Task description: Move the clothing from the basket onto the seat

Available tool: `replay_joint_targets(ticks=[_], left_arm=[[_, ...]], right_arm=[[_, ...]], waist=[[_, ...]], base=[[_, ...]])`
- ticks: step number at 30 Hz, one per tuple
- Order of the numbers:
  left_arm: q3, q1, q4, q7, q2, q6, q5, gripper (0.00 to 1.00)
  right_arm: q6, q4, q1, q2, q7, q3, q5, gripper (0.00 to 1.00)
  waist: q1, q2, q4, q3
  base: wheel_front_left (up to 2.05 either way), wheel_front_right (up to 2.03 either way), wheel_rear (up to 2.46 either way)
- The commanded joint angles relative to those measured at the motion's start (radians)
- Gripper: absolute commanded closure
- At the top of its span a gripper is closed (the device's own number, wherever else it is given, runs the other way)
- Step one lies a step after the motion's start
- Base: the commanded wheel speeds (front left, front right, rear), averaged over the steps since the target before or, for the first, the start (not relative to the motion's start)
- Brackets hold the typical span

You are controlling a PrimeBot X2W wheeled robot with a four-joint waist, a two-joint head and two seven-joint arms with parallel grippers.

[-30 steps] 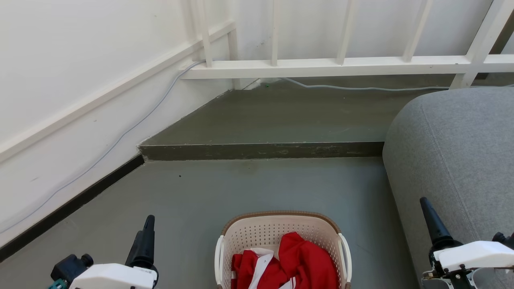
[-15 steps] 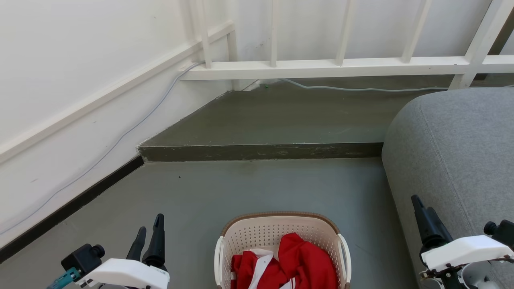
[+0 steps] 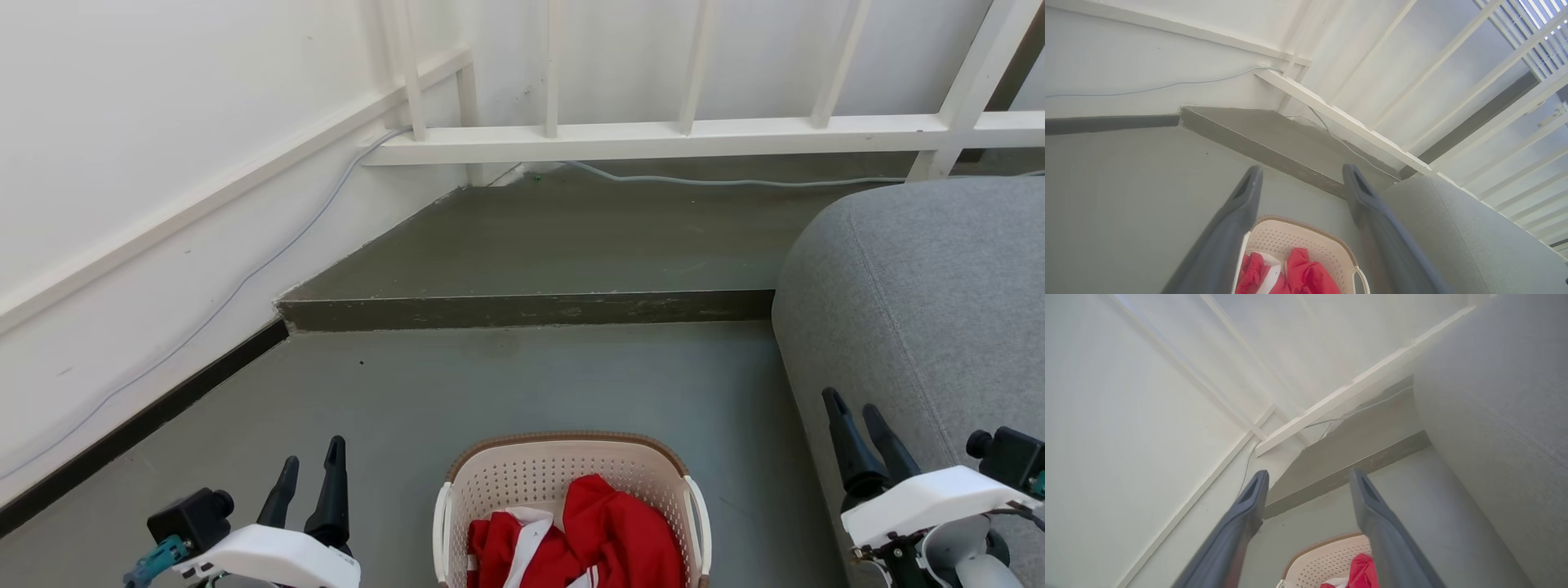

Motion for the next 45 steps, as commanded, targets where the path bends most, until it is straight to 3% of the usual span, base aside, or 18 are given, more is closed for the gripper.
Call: replay_joint_targets(ticks=[1, 45], left_arm=[[0.013, -0.062, -0.026, -0.015, 0.014, 0.011, 0.042, 0.0], [-0.035, -0.094, 0.014, -0.144, 0.022, 0.097, 0.548, 0.0]], right_arm=[[0.006, -0.019, -0.05, -0.024, -0.023, 0.018, -0.038, 0.0], [0.007, 0.049, -0.125, -0.095, -0.149, 0.124, -0.467, 0.0]], waist=[[0.0, 0.0, -0.001, 0.0], [-0.0001, 0.0, -0.02, -0.006]], base=[[0.0, 0.0, 0.0], [0.0, 0.0, 0.0]])
